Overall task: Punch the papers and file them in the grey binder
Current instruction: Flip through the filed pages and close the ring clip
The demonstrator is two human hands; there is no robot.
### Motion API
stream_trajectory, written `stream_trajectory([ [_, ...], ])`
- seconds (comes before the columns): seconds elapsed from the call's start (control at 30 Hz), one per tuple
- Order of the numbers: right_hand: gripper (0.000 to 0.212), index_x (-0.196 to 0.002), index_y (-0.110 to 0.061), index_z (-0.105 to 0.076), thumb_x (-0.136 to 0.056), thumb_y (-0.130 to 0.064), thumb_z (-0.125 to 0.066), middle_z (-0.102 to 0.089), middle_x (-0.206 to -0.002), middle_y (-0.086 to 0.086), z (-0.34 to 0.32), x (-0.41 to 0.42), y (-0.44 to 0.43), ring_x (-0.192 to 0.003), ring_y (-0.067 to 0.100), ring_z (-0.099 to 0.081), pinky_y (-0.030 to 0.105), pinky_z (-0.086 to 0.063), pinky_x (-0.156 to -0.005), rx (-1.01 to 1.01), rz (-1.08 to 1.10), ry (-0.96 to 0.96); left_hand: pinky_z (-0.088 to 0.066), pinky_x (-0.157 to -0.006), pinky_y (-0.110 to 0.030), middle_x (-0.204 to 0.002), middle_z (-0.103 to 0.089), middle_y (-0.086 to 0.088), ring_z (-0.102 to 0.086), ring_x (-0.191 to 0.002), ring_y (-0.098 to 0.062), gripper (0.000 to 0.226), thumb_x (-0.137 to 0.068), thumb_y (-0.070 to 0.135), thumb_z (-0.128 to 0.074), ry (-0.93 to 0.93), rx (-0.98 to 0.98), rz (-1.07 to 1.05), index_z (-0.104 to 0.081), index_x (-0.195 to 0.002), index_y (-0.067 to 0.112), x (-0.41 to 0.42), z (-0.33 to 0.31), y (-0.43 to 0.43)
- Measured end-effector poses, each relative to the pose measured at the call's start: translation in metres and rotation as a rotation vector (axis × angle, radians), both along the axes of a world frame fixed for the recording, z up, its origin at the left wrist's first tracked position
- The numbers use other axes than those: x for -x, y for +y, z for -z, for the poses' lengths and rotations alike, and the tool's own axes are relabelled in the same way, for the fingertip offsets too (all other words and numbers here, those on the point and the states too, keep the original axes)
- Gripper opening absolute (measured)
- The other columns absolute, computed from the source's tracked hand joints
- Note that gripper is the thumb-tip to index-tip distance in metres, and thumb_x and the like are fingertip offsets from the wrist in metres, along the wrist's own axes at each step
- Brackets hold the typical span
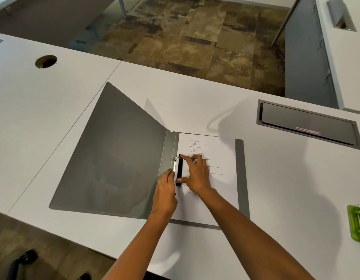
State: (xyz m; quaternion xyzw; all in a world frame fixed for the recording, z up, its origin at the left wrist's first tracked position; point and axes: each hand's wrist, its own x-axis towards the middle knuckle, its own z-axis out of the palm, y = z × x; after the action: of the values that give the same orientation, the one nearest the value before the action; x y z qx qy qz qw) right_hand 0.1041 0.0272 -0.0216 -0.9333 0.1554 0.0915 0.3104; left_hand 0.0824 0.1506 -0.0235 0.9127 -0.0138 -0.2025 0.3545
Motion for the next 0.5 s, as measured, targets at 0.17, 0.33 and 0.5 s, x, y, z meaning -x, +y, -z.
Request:
stream_trajectory([
  [0.17, 0.070, -0.141, -0.023, -0.037, -0.081, -0.018, -0.072, -0.037, -0.142, 0.004, -0.001, 0.018, 0.001, -0.133, 0.022, -0.033, 0.032, -0.029, -0.111, -0.209, 0.075, -0.113, -0.032, -0.110, -0.029, -0.146, -0.039, -0.006, -0.040, -0.133, -0.022, 0.063, -0.088, -0.002, -0.056, -0.103, -0.015, 0.048, -0.031, -0.145, 0.012, 0.001, -0.025, 0.003],
  [0.33, 0.060, -0.139, -0.020, -0.038, -0.086, -0.019, -0.066, -0.038, -0.146, 0.003, -0.002, 0.046, -0.004, -0.135, 0.019, -0.034, 0.030, -0.032, -0.110, -0.275, 0.214, -0.167, -0.037, -0.109, -0.039, -0.141, -0.047, -0.011, -0.045, -0.130, -0.026, 0.051, -0.087, -0.004, -0.054, -0.452, 0.056, -0.016, -0.046, -0.137, 0.008, -0.010, -0.064, 0.007],
  [0.5, 0.053, -0.136, -0.020, -0.042, -0.088, -0.017, -0.063, -0.040, -0.145, 0.002, 0.001, 0.071, -0.011, -0.134, 0.019, -0.036, 0.030, -0.033, -0.108, -0.196, 0.263, -0.138, -0.029, -0.113, -0.045, -0.141, -0.047, -0.008, -0.041, -0.132, -0.025, 0.049, -0.084, -0.004, -0.052, -0.749, -0.115, -0.168, -0.049, -0.131, 0.009, -0.042, -0.120, 0.025],
])
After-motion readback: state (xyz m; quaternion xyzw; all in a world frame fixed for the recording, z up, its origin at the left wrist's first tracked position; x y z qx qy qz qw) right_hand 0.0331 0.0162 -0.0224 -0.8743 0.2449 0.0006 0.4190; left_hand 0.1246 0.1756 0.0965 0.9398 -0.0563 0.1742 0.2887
